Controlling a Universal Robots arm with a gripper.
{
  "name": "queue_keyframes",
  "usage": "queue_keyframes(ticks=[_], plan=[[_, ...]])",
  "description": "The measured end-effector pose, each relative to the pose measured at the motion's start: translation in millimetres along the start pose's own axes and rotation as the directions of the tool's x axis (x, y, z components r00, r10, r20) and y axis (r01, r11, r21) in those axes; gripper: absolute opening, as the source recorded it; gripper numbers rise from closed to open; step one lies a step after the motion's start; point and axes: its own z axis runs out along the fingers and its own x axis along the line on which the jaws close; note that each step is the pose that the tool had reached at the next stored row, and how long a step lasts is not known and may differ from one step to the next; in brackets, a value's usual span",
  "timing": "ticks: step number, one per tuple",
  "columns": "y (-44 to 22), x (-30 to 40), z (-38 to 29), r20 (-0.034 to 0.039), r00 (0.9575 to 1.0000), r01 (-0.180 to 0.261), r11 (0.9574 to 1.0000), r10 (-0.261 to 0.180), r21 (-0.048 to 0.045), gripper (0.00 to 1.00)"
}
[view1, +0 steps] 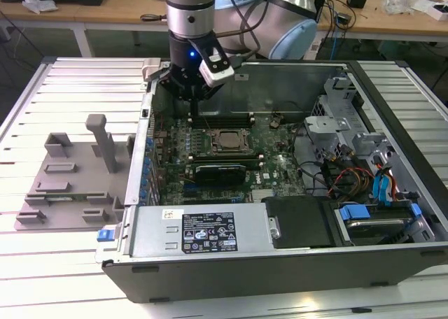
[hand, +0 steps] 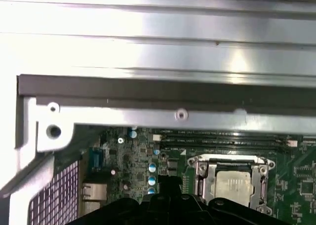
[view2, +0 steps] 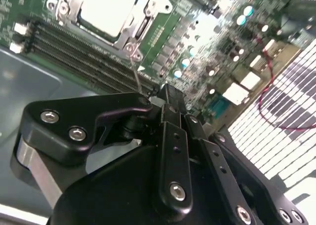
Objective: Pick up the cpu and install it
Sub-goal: 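Install the first cpu locking lever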
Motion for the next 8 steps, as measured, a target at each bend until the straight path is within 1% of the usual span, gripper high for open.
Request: queue_keyframes(ticks=[4, 8], plan=[[0.4, -0.7, 1.4, 0.0000, 1.0000, 0.000, 1.0000, 0.000, -0.0001, 0.11], [0.2, -5.3, 1.5, 0.0001, 1.0000, 0.000, 1.0000, 0.000, -0.0001, 0.11]])
